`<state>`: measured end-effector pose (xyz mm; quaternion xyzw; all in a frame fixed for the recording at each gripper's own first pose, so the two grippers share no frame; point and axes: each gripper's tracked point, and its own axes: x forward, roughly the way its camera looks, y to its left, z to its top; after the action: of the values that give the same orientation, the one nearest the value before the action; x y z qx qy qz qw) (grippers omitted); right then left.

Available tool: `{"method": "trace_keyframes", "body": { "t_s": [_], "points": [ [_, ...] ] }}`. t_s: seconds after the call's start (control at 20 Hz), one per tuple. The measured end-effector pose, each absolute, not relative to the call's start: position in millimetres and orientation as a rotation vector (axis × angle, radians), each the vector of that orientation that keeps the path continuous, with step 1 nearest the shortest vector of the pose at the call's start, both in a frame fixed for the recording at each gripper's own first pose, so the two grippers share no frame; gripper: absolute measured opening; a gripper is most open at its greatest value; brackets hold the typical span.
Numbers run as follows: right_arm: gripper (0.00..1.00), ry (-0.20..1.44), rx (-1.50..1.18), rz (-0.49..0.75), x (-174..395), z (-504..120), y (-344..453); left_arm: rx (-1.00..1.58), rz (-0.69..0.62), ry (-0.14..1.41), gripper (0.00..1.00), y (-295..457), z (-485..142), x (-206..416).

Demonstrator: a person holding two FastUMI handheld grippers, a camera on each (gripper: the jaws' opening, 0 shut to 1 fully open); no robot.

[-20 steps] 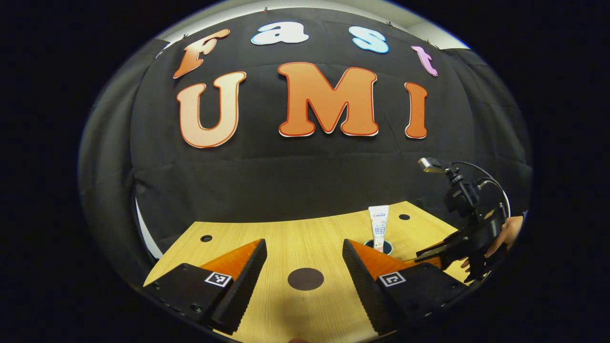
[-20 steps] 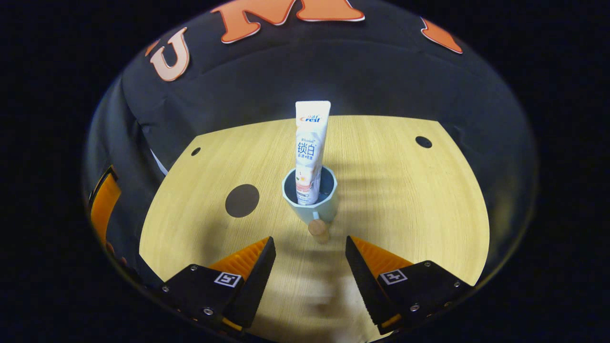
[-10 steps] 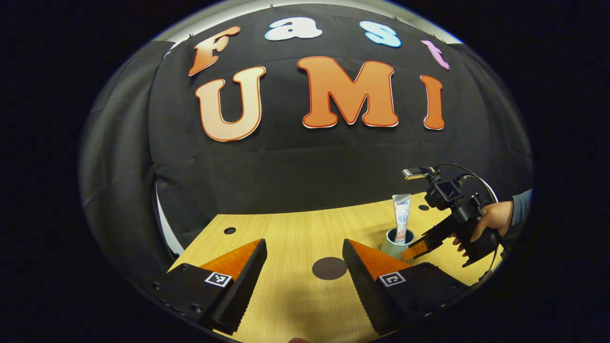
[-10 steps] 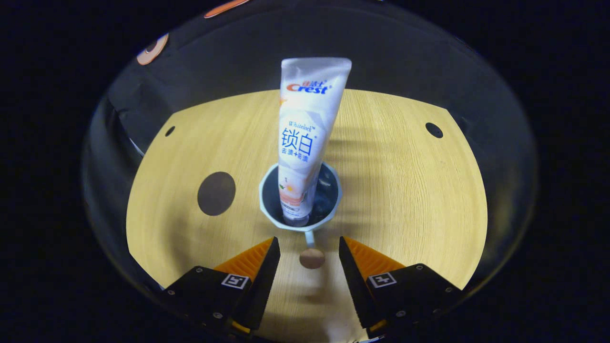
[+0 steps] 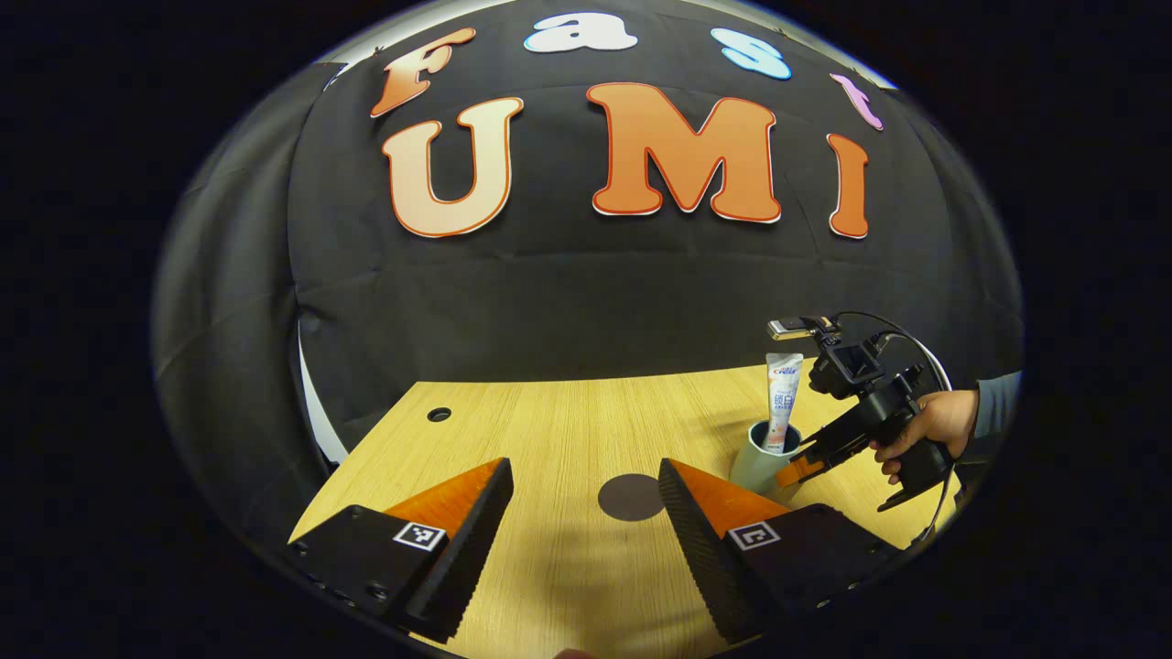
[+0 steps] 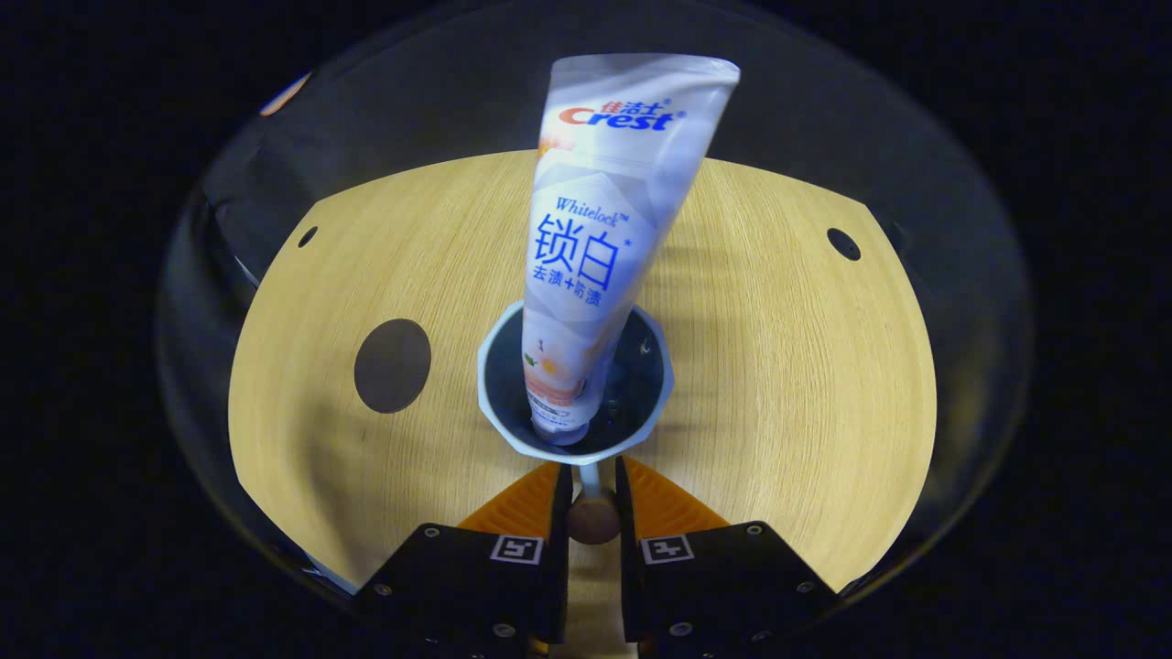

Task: Put the toothbrush and toothpaste on the desktop into the cup, then pick up the cup and place it on the coaster on the desktop.

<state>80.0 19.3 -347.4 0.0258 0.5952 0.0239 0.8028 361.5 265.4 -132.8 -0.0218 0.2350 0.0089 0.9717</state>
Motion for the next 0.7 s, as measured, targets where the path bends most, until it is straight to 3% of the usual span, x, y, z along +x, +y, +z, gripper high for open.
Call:
{"method": "trace_keyframes", "body": {
  "t_s": [0.05,0.1,0.4,0.45,0.5,0.7],
  "points": [
    [0.17,1.27,0.053,0.052,80.9,-347.4,19.4,-0.045,0.015,0.479,0.96,264.4,-134.4,361.3],
    [0.2,1.268,0.049,0.055,81.0,-346.4,19.2,-0.046,0.013,0.483,0.96,263.5,-135.1,361.6],
    [0.18,1.235,0.032,0.086,83.5,-345.7,18.4,-0.054,0.019,0.489,0.96,264.0,-132.6,351.8],
    [0.13,1.228,0.029,0.096,84.4,-345.3,18.1,-0.056,0.023,0.49,0.96,264.9,-131.4,350.5],
    [0.17,1.221,0.029,0.107,84.5,-346.4,17.8,-0.06,0.024,0.491,0.96,265.2,-131.3,348.5],
    [0.17,1.192,0.002,0.16,87.5,-347.1,14.8,-0.057,0.04,0.504,0.96,276.3,-137.4,347.8]
  ]
}}
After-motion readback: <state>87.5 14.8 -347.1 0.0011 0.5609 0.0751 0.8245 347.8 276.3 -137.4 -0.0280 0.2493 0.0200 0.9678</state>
